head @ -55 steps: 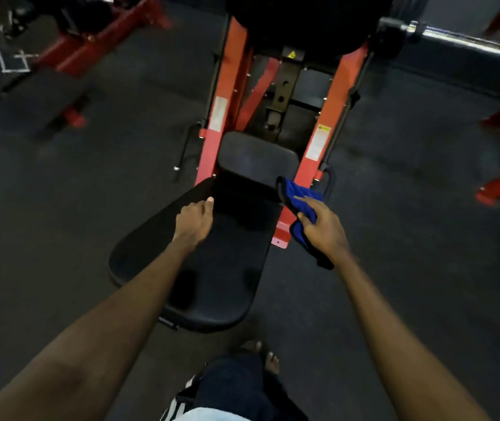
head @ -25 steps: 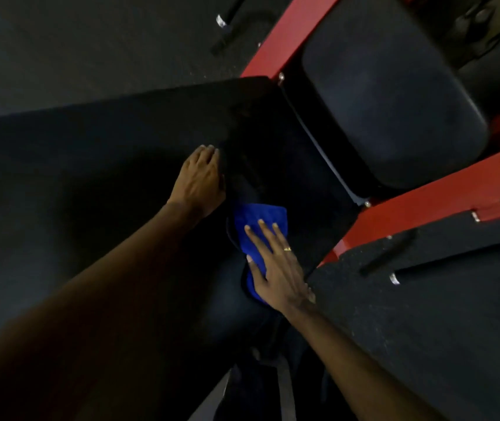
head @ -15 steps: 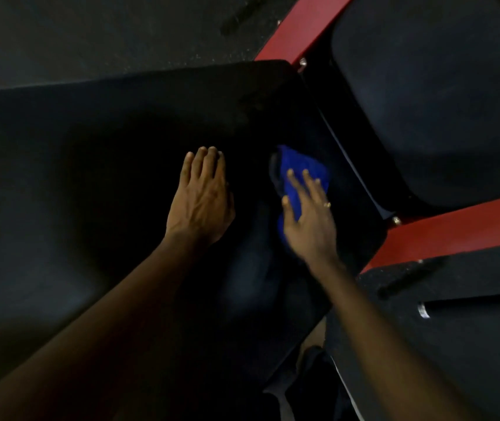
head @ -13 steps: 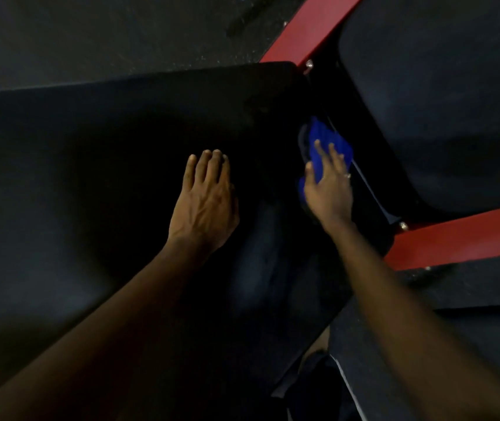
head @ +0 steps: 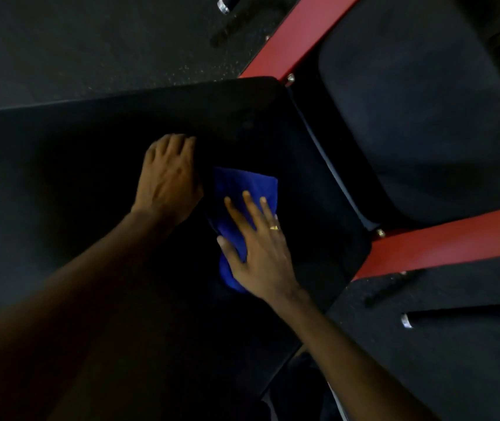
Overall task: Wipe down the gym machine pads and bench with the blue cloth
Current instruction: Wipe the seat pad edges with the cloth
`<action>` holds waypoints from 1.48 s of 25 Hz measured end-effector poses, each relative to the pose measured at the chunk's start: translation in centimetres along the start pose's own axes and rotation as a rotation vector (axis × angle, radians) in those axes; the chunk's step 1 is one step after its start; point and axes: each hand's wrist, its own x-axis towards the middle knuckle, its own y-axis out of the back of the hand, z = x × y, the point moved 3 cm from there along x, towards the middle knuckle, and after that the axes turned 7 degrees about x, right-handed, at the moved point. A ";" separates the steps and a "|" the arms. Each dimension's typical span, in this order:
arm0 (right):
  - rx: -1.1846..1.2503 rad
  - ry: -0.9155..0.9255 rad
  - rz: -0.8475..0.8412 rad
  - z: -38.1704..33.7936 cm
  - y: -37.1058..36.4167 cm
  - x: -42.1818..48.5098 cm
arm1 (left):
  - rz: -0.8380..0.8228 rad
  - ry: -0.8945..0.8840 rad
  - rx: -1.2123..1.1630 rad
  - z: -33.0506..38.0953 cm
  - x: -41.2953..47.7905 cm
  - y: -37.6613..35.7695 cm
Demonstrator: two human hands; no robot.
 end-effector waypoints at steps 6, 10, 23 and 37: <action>-0.029 -0.461 0.255 11.4 3.6 14.6 | 0.005 -0.028 0.122 0.0 0.5 -1.7; -0.030 -0.412 0.203 7.4 3.0 21.0 | -0.004 -0.032 0.166 0.0 0.9 -1.8; 0.032 -0.337 0.269 4.1 1.8 18.8 | -0.005 -0.036 0.202 -0.1 0.9 -2.3; -0.074 -0.113 0.195 2.5 0.3 16.9 | 0.045 -0.005 0.172 0.4 1.3 -3.3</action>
